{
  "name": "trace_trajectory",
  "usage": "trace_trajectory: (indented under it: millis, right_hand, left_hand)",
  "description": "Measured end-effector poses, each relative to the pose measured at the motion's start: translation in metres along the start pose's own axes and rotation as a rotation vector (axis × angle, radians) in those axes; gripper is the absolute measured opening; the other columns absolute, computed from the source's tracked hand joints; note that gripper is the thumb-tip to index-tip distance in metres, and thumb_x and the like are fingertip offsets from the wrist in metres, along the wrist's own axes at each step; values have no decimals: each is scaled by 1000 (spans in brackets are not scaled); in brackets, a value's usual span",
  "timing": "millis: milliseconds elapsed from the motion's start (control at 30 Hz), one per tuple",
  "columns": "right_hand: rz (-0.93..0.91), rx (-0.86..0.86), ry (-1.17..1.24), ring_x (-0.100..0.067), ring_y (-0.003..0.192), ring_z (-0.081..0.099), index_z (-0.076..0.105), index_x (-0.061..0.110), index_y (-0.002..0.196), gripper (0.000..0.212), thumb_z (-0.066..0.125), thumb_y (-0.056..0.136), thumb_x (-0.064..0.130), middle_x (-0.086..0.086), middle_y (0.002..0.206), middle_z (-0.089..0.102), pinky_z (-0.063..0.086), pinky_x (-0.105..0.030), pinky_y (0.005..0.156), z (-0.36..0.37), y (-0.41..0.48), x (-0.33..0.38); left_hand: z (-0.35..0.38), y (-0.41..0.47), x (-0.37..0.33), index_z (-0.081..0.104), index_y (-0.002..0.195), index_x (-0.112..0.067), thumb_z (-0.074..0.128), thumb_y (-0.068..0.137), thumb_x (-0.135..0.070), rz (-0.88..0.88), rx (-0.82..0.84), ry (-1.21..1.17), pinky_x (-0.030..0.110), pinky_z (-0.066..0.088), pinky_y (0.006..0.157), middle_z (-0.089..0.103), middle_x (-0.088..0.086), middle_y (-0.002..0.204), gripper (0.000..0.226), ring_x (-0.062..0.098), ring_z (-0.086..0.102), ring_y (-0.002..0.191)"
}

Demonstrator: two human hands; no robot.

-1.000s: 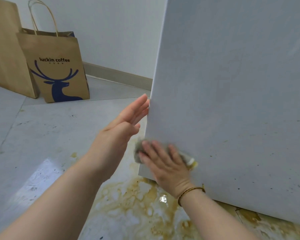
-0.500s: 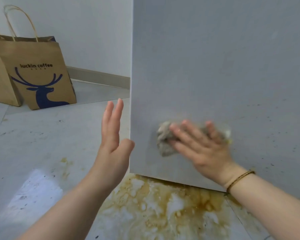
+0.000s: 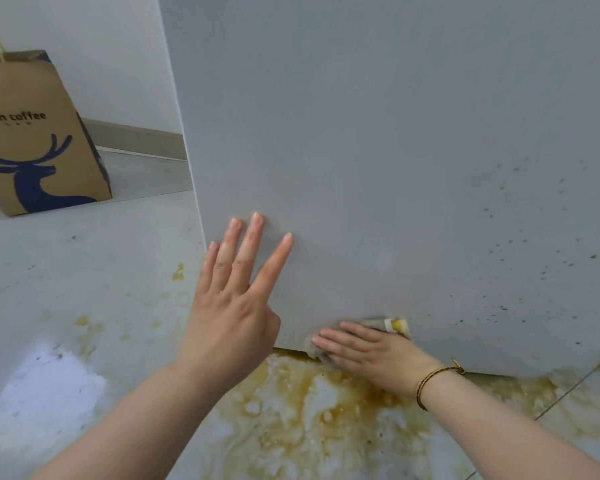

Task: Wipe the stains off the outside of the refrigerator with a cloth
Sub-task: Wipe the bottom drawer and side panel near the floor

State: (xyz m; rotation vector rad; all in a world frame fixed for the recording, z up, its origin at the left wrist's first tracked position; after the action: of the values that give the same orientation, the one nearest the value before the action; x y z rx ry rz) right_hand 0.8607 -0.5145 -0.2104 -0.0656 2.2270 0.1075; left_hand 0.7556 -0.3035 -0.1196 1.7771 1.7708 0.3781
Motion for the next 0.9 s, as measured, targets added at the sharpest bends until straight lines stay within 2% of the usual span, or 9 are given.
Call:
trace_trajectory:
  millis: [67,233,333,467,567,667,767,833,900]
  right_hand:
    - [-87,98,40,-11,128,45,61,23,120,55,68,67,31,8,136,38,2,-39,117,-4,-9,-2]
    - [184,-93,81,-23,143,-7,38,16,130,45,19,93,-1,-7,156,-1,2,-37,117,-29,-19,-43]
    - [327,-198,47,-21,144,0,42,15,127,41,17,98,2,-6,155,5,6,-37,116,-51,-19,-69]
    - [615,-366,-21,-17,144,4,39,17,131,37,28,97,6,-1,157,4,6,-36,118,-74,-5,-97]
    - [957,-551,2,-15,144,4,33,12,133,36,32,97,13,-8,155,7,3,-31,117,-96,-13,-138]
    - [1475,-872,191,-38,136,15,30,-7,133,44,37,92,5,-37,143,17,7,-26,115,-112,-25,-166]
    - [1943,-1232,415,-38,138,11,20,-10,139,55,33,87,4,-34,147,10,7,-22,113,-125,3,-171]
    - [1926,-1217,378,-34,137,11,24,-6,139,53,33,89,10,-33,147,14,5,-19,113,-128,31,-164]
    - [1573,-943,262,-27,140,6,28,5,135,44,28,95,21,-26,147,14,4,-28,115,-117,50,-146]
  left_hand:
    - [0,0,3,9,141,-25,34,65,-17,-4,2,37,32,0,111,11,10,147,81,9,-21,139]
    - [1,-1,-1,-10,145,-28,37,62,-20,-23,-8,111,36,3,110,-15,3,154,95,17,-15,141]
    - [0,1,-11,6,143,-25,44,61,-18,-37,-38,160,42,8,108,10,15,148,91,31,3,136]
    - [-10,8,-24,13,139,-24,42,68,-18,-30,-143,77,37,1,112,18,16,143,76,32,8,135]
    - [-21,26,-39,14,138,-26,39,75,-23,35,-180,-50,38,5,114,14,15,144,68,29,4,136]
    - [-28,43,-54,16,140,-27,38,77,-30,5,-155,-92,48,14,109,9,13,146,67,34,4,136]
    - [-25,49,-65,24,138,-24,36,74,-34,-54,-141,-28,53,16,101,7,15,145,66,38,3,133]
    - [-22,51,-68,26,137,-25,35,73,-36,-70,-147,2,55,18,100,7,15,145,66,38,3,133]
    - [-21,51,-67,30,134,-23,35,72,-36,-81,-163,8,56,18,100,8,16,145,63,38,3,133]
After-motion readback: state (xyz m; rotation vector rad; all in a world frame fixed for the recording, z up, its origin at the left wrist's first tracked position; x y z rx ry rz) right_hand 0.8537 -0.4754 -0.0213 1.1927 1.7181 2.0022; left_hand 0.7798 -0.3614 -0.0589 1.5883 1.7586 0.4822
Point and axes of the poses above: each hand's wrist, its own y-axis towards the middle knuckle, its own z-axis out of the palm, x = y × z, the point moved 1 cm from there along y, towards the middle knuckle
